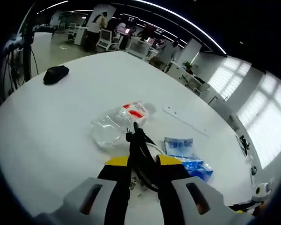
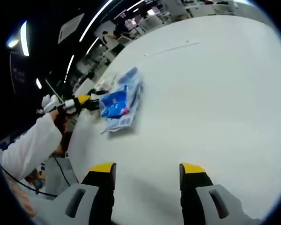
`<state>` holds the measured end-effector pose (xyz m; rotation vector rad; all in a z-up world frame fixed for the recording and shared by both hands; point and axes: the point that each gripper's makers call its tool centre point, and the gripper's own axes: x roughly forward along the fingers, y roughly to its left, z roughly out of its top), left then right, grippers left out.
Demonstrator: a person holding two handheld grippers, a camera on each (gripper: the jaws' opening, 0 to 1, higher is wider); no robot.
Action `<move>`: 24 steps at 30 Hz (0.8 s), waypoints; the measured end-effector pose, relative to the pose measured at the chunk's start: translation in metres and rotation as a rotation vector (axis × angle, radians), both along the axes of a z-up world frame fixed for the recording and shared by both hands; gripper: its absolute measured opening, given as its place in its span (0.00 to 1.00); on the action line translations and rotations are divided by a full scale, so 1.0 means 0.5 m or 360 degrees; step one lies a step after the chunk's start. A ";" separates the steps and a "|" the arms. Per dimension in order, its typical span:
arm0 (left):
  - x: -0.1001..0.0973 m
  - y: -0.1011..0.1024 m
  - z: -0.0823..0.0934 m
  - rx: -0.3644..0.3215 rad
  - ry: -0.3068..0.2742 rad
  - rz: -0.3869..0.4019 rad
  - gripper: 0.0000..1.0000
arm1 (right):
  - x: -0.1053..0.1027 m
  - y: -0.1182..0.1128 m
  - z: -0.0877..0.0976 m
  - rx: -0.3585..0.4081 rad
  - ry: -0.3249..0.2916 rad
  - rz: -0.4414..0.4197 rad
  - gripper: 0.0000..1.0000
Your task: Arrange the tabletop items into an orderly group along one side of the table until the central work area is clear of visible clutter.
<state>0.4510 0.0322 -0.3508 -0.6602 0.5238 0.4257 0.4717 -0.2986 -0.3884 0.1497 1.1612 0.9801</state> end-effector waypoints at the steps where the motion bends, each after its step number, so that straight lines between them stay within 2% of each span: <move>1: 0.000 -0.001 0.001 0.0004 0.0004 0.0000 0.16 | -0.002 0.001 0.003 0.0007 -0.0006 0.0002 0.54; 3: 0.002 -0.001 0.004 0.0025 0.0006 -0.0005 0.12 | -0.002 0.002 0.005 0.0018 -0.0012 0.0003 0.54; 6: 0.013 -0.008 0.029 0.0020 -0.0088 0.0022 0.06 | -0.005 0.003 0.017 0.0026 -0.0049 0.0022 0.54; 9: 0.017 -0.017 0.050 0.0028 -0.0135 0.0017 0.05 | 0.000 0.004 0.024 0.0039 -0.0106 0.0052 0.54; 14: 0.013 -0.031 0.076 0.0073 -0.0175 -0.0021 0.05 | 0.003 0.002 0.034 0.0070 -0.0120 0.0030 0.54; 19: 0.002 -0.056 0.122 0.0088 -0.0256 -0.0065 0.05 | 0.013 -0.008 0.040 0.0095 -0.0139 -0.0003 0.54; 24: -0.007 -0.103 0.173 0.0102 -0.0349 -0.0161 0.05 | 0.021 -0.016 0.051 0.0152 -0.0121 -0.0081 0.54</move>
